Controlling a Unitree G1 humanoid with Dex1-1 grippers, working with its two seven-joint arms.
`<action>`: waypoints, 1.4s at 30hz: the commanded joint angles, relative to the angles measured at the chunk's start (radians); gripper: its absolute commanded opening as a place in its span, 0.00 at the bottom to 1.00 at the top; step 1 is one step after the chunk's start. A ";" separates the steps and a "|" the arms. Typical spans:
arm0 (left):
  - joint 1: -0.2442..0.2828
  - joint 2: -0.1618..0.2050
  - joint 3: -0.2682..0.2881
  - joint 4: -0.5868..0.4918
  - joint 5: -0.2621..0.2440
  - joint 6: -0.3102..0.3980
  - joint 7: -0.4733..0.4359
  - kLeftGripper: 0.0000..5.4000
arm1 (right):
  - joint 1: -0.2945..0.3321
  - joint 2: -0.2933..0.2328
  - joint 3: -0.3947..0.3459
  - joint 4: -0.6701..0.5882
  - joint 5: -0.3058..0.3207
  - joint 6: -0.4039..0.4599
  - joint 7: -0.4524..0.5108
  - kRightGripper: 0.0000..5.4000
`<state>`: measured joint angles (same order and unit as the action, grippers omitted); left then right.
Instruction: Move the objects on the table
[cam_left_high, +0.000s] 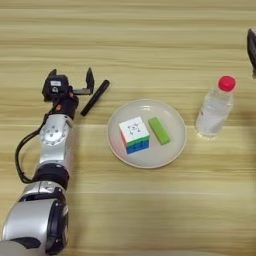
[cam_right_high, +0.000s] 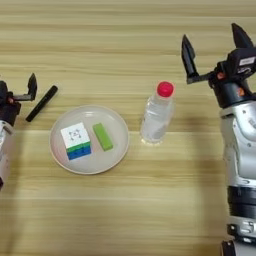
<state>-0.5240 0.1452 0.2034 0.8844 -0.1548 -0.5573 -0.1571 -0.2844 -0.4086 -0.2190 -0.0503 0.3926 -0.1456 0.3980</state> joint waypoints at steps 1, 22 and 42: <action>-0.001 0.005 -0.002 -0.002 0.011 0.001 0.004 1.00 | 0.020 -0.037 0.000 -0.052 0.063 0.082 0.079 1.00; -0.002 0.004 -0.002 -0.002 0.013 0.002 0.006 1.00 | 0.131 -0.129 0.106 -0.030 0.015 0.238 0.333 1.00; -0.007 0.002 -0.004 0.007 0.014 0.001 0.009 1.00 | 0.102 -0.120 0.127 0.066 -0.001 0.374 0.358 1.00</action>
<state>-0.5241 0.1451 0.2026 0.8855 -0.1529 -0.5573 -0.1531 -0.1568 -0.5253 -0.0891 -0.0013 0.3949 0.2093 0.7570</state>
